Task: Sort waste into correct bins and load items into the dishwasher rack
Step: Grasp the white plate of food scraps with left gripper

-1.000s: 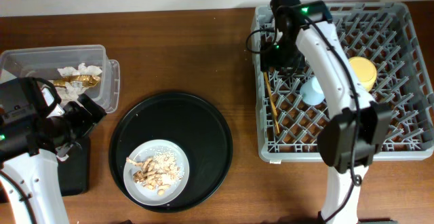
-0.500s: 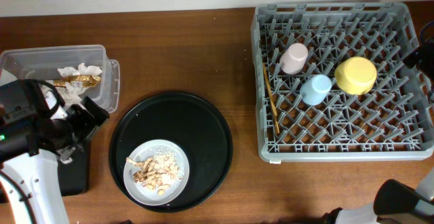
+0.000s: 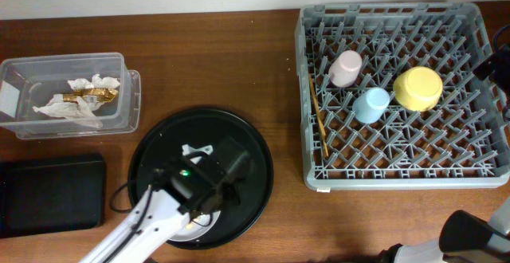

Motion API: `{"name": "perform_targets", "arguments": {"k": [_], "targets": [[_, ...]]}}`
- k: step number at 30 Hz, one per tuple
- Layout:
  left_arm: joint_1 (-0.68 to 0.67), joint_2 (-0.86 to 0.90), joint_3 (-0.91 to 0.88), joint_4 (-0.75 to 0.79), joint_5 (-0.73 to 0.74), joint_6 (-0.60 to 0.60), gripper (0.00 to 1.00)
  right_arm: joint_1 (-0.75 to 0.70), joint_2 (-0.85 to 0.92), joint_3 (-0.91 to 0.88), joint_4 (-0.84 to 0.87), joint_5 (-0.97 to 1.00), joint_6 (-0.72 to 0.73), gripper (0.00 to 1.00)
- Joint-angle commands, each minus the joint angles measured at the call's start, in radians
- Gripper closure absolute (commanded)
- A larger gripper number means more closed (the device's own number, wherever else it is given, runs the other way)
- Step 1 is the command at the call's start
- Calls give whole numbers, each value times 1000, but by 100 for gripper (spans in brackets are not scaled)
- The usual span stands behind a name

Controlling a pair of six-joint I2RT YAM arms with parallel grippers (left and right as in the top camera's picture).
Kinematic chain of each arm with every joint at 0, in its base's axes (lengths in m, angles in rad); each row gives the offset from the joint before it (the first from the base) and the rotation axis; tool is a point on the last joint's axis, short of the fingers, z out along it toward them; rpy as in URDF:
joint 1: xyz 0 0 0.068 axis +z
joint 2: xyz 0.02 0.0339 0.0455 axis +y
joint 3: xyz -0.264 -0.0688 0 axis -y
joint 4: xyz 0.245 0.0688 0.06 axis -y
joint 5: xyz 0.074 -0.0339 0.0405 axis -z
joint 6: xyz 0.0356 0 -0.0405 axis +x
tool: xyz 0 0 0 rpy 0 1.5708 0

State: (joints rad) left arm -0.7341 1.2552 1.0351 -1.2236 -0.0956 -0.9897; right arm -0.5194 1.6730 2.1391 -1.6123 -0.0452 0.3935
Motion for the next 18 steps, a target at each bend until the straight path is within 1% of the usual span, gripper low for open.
{"name": "perform_targets", "arguments": {"k": [1,2,3,5,6,8,10,11,14,15,18], "targets": [[-27,106,-95,59,-128,-39,33,1,5,2,1,5,8,2],[-27,160,-95,84,-134,10,33,1,5,2,1,5,8,2],[-27,257,-95,132,-137,61,35,1,5,2,1,5,8,2],[-27,381,-95,178,-138,64,40,1,5,2,1,5,8,2],[-27,425,-94,198,-138,65,44,1,5,2,1,5,8,2],[-27,468,-94,242,-137,69,52,1,5,2,1,5,8,2],[-27,481,-94,280,-137,74,52,1,5,2,1,5,8,2],[-27,495,-94,293,-138,87,55,1,5,2,1,5,8,2],[-27,500,-94,292,-147,86,74,1,5,2,1,5,8,2],[-27,500,-94,292,-154,87,75,1,5,2,1,5,8,2],[-27,501,-94,281,-156,86,93,1,5,2,1,5,8,2]]}}
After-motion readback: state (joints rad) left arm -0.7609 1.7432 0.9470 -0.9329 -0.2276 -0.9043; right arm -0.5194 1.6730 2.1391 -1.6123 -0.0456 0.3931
